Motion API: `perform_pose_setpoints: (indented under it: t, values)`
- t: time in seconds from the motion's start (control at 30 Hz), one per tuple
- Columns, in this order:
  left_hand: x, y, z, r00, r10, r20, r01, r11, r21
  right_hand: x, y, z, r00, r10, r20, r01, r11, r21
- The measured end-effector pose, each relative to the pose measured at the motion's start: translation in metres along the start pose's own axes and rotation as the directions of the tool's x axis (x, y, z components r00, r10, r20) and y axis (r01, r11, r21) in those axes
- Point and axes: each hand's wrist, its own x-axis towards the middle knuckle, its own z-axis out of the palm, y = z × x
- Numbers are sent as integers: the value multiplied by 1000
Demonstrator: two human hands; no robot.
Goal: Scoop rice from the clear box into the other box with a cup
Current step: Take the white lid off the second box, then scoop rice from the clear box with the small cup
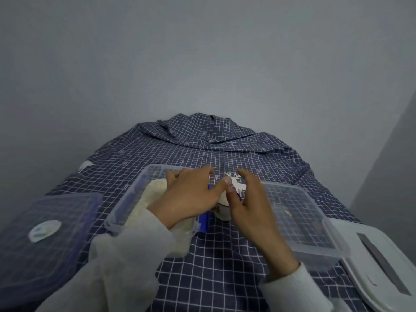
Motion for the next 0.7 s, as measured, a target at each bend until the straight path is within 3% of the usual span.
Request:
perform_pose_setpoints:
  t: [0.23,0.47,0.7]
  values:
    - [-6,-51,-16,996,-85,-15,85,996,3,4,12,37,984,177,12,-177,983,39]
    - [-6,-95,-25,982,-182,-44,182,983,1,8,35,59,924,383,-9,-381,920,87]
    - [-7,-123,-27,951,-304,-58,303,953,-26,12,54,61,859,505,85,-508,821,261]
